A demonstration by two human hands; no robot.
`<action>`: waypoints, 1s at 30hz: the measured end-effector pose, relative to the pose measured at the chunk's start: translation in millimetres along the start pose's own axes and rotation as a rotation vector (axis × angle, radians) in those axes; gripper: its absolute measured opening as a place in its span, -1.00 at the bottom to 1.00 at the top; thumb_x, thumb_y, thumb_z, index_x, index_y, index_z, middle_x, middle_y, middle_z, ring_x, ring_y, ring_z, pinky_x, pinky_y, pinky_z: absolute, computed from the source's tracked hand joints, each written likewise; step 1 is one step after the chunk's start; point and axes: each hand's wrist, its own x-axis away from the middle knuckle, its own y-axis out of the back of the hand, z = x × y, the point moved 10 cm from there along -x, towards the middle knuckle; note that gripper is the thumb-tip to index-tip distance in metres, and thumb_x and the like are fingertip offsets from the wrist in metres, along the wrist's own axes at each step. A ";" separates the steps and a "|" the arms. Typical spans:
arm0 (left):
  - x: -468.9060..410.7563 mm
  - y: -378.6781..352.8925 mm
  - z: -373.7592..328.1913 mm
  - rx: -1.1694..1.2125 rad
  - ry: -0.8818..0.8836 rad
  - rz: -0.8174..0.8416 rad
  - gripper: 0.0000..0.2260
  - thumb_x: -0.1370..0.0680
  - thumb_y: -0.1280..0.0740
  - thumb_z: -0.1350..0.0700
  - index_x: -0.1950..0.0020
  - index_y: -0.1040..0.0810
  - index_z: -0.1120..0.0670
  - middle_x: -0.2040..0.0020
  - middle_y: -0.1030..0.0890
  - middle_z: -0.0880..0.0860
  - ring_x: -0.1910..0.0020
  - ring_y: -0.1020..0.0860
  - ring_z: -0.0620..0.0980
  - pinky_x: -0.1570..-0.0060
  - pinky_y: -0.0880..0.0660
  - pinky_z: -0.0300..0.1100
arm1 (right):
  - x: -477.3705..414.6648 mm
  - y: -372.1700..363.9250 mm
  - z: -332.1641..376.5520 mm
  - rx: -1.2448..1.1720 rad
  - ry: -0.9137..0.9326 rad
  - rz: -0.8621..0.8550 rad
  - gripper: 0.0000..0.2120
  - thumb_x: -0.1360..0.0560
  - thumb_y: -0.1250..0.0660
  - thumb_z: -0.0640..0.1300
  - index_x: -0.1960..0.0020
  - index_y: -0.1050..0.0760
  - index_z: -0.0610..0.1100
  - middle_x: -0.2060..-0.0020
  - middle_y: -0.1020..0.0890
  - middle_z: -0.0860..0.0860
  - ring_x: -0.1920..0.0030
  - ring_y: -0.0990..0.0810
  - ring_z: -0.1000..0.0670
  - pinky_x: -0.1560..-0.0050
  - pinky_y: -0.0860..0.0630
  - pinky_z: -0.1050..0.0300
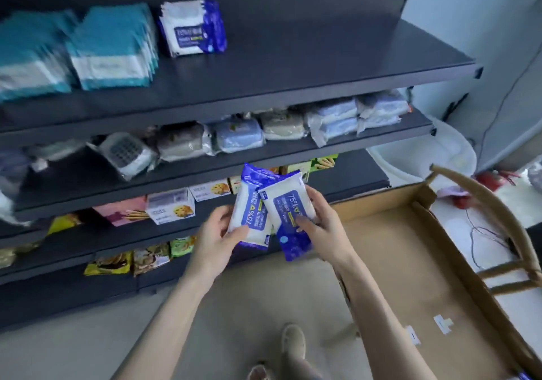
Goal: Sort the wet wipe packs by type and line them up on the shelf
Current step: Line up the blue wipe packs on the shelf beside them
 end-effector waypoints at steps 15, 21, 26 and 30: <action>-190.3 144.1 -231.0 -0.364 -0.465 -0.345 -0.74 -0.41 -0.45 0.33 0.19 -0.56 -0.04 0.18 -0.64 -0.10 0.22 -0.57 -0.23 0.12 -0.50 -0.28 | -247.4 -51.8 206.6 0.171 0.371 -0.004 -0.68 -0.42 -0.40 -0.36 0.15 -0.53 0.08 0.22 -0.67 0.18 0.21 -0.63 0.14 0.20 -0.54 0.27; -277.9 149.3 -287.5 -0.696 -0.482 -0.352 -0.82 -0.49 -0.38 0.27 -0.08 -0.63 0.14 0.07 -0.60 -0.07 0.08 -0.52 -0.11 0.18 -0.33 -0.38 | -332.3 -68.8 240.5 0.309 0.442 0.002 -0.64 -0.43 -0.39 -0.35 0.15 -0.55 0.15 0.09 -0.60 0.10 0.15 -0.58 0.20 0.07 -0.49 0.35; -334.5 142.7 -300.7 -0.924 -0.451 -0.293 -0.82 -0.49 -0.40 0.25 -0.09 -0.63 0.13 -0.01 -0.56 0.06 0.03 -0.50 -0.03 0.06 -0.34 -0.28 | -373.6 -79.2 243.1 0.358 0.393 -0.003 -0.72 -0.42 -0.42 -0.34 0.11 -0.52 0.04 0.22 -0.59 0.18 0.22 -0.59 0.15 0.21 -0.52 0.38; -358.3 146.1 -310.4 -1.059 -0.453 -0.285 -0.82 -0.44 -0.46 0.19 -0.03 -0.61 0.08 0.03 -0.61 0.02 0.07 -0.52 -0.01 0.04 -0.46 -0.12 | -397.2 -84.5 244.1 0.375 0.375 -0.058 -0.76 -0.38 -0.48 -0.30 0.11 -0.47 -0.07 0.20 -0.56 0.09 0.24 -0.54 0.18 0.33 -0.41 0.49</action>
